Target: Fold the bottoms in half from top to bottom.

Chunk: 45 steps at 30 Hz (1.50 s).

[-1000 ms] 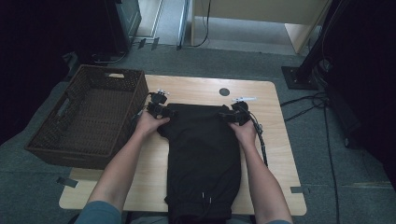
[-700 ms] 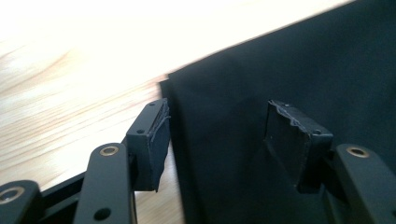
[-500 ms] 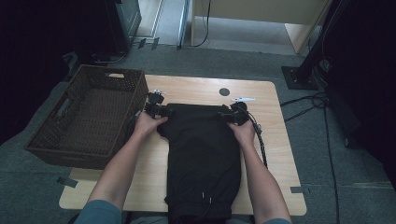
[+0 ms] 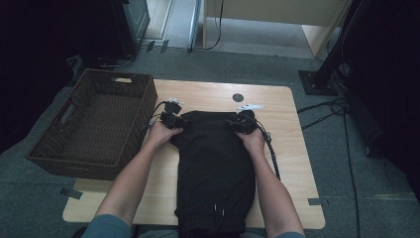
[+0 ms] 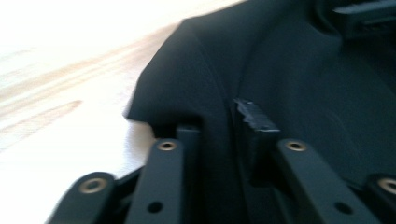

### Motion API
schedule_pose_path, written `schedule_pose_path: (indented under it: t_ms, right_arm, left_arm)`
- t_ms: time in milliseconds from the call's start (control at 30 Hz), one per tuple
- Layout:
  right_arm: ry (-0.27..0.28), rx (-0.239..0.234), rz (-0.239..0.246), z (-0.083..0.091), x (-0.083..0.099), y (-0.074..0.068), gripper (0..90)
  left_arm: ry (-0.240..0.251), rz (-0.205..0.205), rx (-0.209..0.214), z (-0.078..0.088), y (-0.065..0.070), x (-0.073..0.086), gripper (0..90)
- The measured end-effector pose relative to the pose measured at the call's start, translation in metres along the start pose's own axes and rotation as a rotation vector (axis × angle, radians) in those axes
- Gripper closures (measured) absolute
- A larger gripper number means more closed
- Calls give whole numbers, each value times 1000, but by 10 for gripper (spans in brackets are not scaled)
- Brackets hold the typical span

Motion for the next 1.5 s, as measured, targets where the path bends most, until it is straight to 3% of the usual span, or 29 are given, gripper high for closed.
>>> schedule_pose_path:
  t_ms: [100, 167, 267, 400, 500, 567, 700, 733, 767, 833, 900, 1133, 1333, 1500]
  right_arm:
    - [-20, -9, -9, 1, 1, -3, 803]
    - [-54, -23, -42, 2, 2, -4, 835]
    - [-108, -40, -20, 8, 2, -3, 846]
    - [-67, -70, -50, 19, -20, 1, 849]
    - [-43, -37, -12, 28, -44, 3, 850]
    - [15, -21, -5, 38, -69, 5, 850]
    - [202, 11, 28, 69, -130, 6, 843]
    - [254, 19, 51, 77, -144, 4, 843]
    - [269, 25, 66, 81, -148, 3, 842]
    - [264, 36, 92, 83, -147, 2, 842]
    - [242, 25, 83, 81, -137, 1, 842]
    - [186, -28, 78, 90, -85, -11, 841]
    - [148, -88, 61, 112, -41, -31, 839]
    - [104, -108, 65, 123, -3, -49, 838]
  left_arm:
    - [-17, 16, 32, 0, 4, 1, 784]
    - [-19, 4, 37, 2, 4, 1, 821]
    - [-10, -15, 33, 9, 4, -2, 831]
    - [63, 10, 41, 22, 8, -26, 838]
    - [118, -54, 8, 35, 14, -56, 838]
    - [169, -85, -21, 48, 17, -81, 838]
    - [361, -137, -63, 84, 30, -133, 833]
    - [378, -144, -67, 88, 32, -137, 832]
    - [383, -153, -65, 90, 34, -139, 832]
    - [357, -172, -65, 87, 36, -133, 832]
    - [346, -179, -56, 85, 37, -124, 832]
    - [276, -189, 10, 82, 56, -77, 829]
    - [213, -237, 52, 84, 76, -28, 826]
    - [169, -216, 86, 79, 83, 10, 827]
Point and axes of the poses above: each handheld gripper's, and its own axes: z roughly backward along the jaws, x roughly out of its underside, y roughly to its right, the point moved 9 cm from there along -z, roughly forward along the jaws, and after that the axes turned 6 degrees about y, right-handed, at the moved point
